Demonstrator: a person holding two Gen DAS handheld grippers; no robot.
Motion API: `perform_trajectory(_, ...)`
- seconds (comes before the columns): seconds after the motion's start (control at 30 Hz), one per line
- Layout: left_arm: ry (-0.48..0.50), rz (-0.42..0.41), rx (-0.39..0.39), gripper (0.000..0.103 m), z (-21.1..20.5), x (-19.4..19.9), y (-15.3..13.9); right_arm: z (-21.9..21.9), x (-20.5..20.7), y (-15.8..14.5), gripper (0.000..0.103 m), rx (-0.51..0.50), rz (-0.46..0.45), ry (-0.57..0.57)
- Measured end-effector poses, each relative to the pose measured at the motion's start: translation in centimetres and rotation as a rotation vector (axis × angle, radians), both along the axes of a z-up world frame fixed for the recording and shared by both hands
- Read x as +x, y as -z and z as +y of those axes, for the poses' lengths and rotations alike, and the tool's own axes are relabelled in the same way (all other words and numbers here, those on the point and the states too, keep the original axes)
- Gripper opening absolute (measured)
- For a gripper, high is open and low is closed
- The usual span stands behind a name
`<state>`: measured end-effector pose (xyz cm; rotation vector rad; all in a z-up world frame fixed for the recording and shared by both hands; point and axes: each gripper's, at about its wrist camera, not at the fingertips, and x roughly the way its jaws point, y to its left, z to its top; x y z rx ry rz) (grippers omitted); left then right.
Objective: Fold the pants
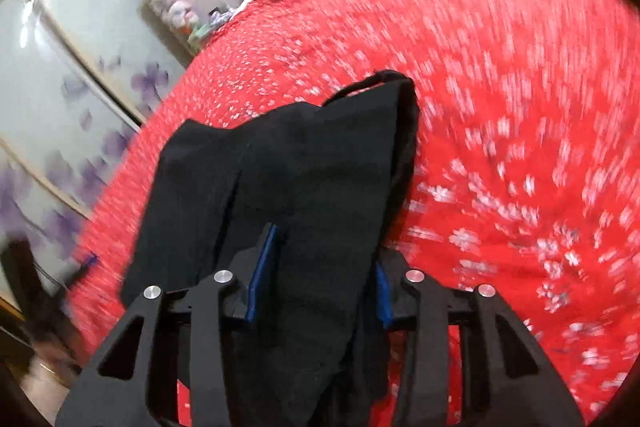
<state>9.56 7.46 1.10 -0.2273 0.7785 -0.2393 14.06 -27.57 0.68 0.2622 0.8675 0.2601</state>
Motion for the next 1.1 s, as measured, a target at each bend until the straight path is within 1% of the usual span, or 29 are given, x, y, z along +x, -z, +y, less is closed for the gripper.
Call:
perform_trajectory(0.03, -0.011, 0.003, -0.004, 0.101, 0.5, 0.2, 0.0, 1.3, -0.6, -0.7, 0.043, -0.078, -0.040, -0.012)
perform_trajectory(0.07, -0.020, 0.005, -0.006, 0.101, 0.8, 0.4, -0.1, 2.2, -0.9, -1.1, 0.043, -0.127, -0.066, -0.022)
perform_trajectory(0.1, -0.029, 0.009, -0.008, 0.101, 1.0, 0.6, 0.0, 3.5, -1.6, -1.5, 0.043, -0.214, -0.108, -0.038)
perform_trajectory(0.13, -0.036, 0.012, -0.007, 0.101, 1.2, 0.7, 0.0, 4.4, -2.0, -1.6, 0.043, -0.268, -0.131, -0.050)
perform_trajectory(0.23, -0.050, 0.029, -0.007, 0.101, 1.4, 1.1, 0.4, 7.9, -3.4, -1.7, 0.043, -0.501, -0.230, -0.105)
perform_trajectory(0.27, -0.052, 0.034, -0.006, 0.101, 1.4, 1.1, 0.6, 9.0, -3.8, -1.7, 0.043, -0.564, -0.259, -0.122)
perform_trajectory(0.33, -0.055, 0.045, -0.006, 0.101, 1.3, 1.4, 0.9, 10.5, -4.7, -1.1, 0.043, -0.696, -0.313, -0.156)
perform_trajectory(0.4, -0.058, 0.054, -0.006, 0.101, 1.2, 1.5, 1.3, 11.3, -4.8, -0.8, 0.042, -0.769, -0.343, -0.180)
perform_trajectory(0.43, -0.058, 0.057, -0.004, 0.101, 1.2, 1.6, 1.3, 11.5, -5.0, -0.6, 0.042, -0.788, -0.352, -0.190)
perform_trajectory(0.47, -0.060, 0.059, -0.001, 0.101, 1.2, 1.6, 1.4, 11.3, -4.8, -0.6, 0.043, -0.759, -0.340, -0.186)
perform_trajectory(0.53, -0.059, 0.068, 0.001, 0.101, 1.2, 1.9, 1.6, 8.7, -3.3, -1.1, 0.043, -0.568, -0.250, -0.141)
perform_trajectory(0.6, -0.049, 0.088, -0.022, 0.101, 1.3, 2.5, 1.7, 4.7, -1.4, -0.9, 0.041, -0.300, -0.123, -0.079)
perform_trajectory(0.63, -0.038, 0.102, -0.046, 0.101, 1.4, 3.0, 1.7, 1.6, -0.4, -0.2, 0.038, -0.098, -0.050, -0.035)
perform_trajectory(0.67, -0.024, 0.119, -0.074, 0.101, 1.6, 3.6, 1.7, 0.1, -0.2, 0.2, 0.035, -0.002, -0.025, -0.014)
perform_trajectory(0.7, -0.012, 0.146, -0.115, 0.101, 1.9, 4.5, 1.8, -1.4, 0.0, 0.9, 0.034, 0.109, 0.000, 0.011)
perform_trajectory(0.73, 0.001, 0.167, -0.154, 0.101, 2.1, 5.3, 1.9, -1.8, -0.1, 1.2, 0.034, 0.136, 0.003, 0.015)
perform_trajectory(0.77, 0.016, 0.192, -0.199, 0.101, 2.4, 6.3, 2.0, -1.8, -0.3, 1.3, 0.034, 0.135, -0.003, 0.014)
perform_trajectory(0.8, 0.026, 0.224, -0.231, 0.100, 2.6, 7.5, 2.2, -1.5, -0.4, 1.3, 0.034, 0.115, -0.014, 0.010)
perform_trajectory(0.83, 0.028, 0.248, -0.250, 0.098, 2.8, 8.4, 2.4, -1.2, -0.4, 1.1, 0.034, 0.093, -0.024, 0.006)
perform_trajectory(0.9, 0.040, 0.291, -0.305, 0.094, 2.8, 10.1, 2.8, -1.1, -0.2, 1.1, 0.034, 0.098, -0.022, 0.007)
perform_trajectory(0.93, 0.053, 0.308, -0.327, 0.087, 2.6, 10.7, 3.0, -1.3, -0.1, 1.2, 0.034, 0.107, -0.018, 0.006)
perform_trajectory(0.97, 0.072, 0.326, -0.350, 0.084, 2.3, 11.4, 3.3, -1.4, -0.1, 1.2, 0.034, 0.115, -0.017, 0.006)
perform_trajectory(1.03, 0.096, 0.353, -0.357, 0.083, 1.4, 12.0, 3.8, -1.6, -0.2, 1.4, 0.034, 0.130, -0.016, 0.009)
perform_trajectory(1.1, 0.120, 0.385, -0.370, 0.076, 0.4, 12.4, 4.5, -1.9, -0.5, 1.7, 0.034, 0.146, -0.015, 0.012)
